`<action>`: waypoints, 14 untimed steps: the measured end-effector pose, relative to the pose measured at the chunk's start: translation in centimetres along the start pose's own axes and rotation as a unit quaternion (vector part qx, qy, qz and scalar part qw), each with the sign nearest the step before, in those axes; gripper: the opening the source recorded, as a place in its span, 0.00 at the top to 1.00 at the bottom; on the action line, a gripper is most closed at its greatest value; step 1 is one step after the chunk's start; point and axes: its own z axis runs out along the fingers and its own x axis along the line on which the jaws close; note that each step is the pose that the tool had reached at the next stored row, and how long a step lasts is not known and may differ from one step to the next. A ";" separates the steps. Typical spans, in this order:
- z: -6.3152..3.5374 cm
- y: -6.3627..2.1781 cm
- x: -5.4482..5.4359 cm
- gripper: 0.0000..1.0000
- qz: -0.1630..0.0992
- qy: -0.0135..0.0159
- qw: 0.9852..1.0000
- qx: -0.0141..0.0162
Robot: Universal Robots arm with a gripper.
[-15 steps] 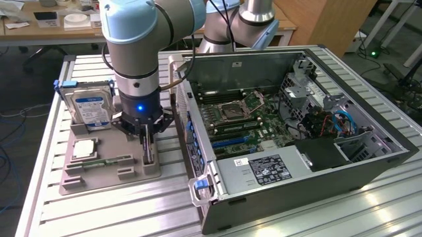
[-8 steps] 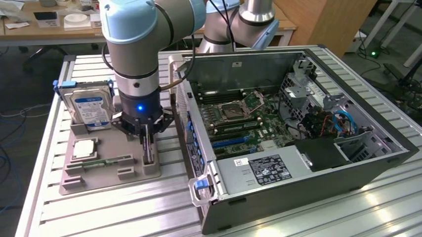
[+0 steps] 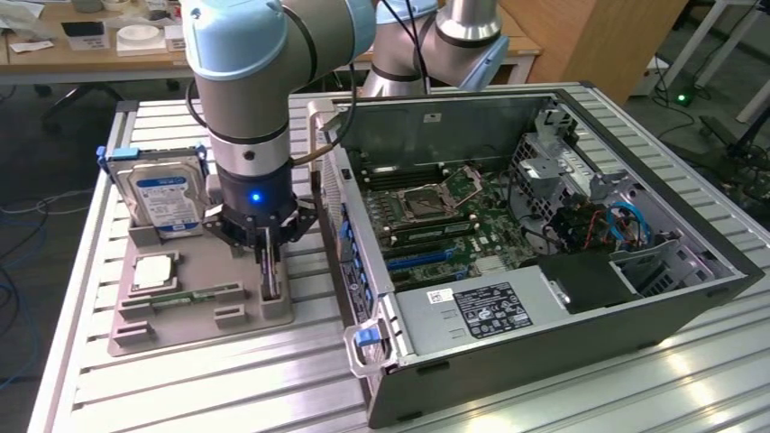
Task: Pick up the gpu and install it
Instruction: 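Pick up the gpu and move the gpu toward the slot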
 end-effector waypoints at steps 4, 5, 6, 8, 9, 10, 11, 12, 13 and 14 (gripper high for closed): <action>-0.62 0.01 0.0 0.72 0.000 0.000 1.000 -0.003; -0.88 0.02 0.0 0.72 0.000 0.000 1.000 -0.004; -1.22 0.03 0.0 0.72 0.000 0.000 1.000 -0.004; -2.00 0.06 0.1 0.72 0.000 0.000 1.000 -0.005; -2.39 0.07 0.1 0.72 0.000 0.001 1.000 -0.006; -2.80 0.08 0.1 0.72 0.000 0.001 1.000 -0.007; -3.24 0.10 0.2 0.72 0.000 0.001 1.000 -0.007; -3.68 0.12 0.2 0.72 0.000 0.001 1.000 -0.007; -4.14 0.14 0.2 0.72 0.000 0.001 1.000 -0.007; -4.56 0.15 0.2 0.72 0.000 0.001 1.000 -0.008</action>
